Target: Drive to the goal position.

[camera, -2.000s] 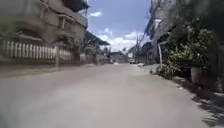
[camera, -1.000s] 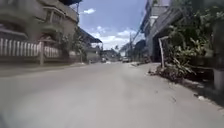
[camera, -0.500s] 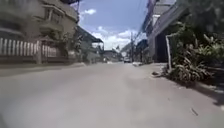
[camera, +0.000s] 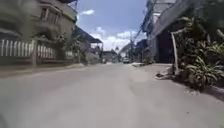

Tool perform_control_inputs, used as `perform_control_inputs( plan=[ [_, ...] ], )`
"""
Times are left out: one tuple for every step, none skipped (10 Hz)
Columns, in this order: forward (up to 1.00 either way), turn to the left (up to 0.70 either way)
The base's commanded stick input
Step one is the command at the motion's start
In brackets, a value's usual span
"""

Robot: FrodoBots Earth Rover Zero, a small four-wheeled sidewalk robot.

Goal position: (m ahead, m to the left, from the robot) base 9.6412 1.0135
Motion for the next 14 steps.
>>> perform_control_inputs(
  plan=[
    [1.0,-0.1],
    [1.0,-0.03],
    [1.0,0.0],
    [1.0,0.0],
    [1.0,0.0],
    [1.0,0.0],
    [1.0,0.0],
    [1.0,0.0],
    [1.0,0.0],
    [1.0,0.0],
    [1.0,0.0],
    [1.0,0.0],
    [1.0,0.0],
    [1.0,0.0]
  ],
)
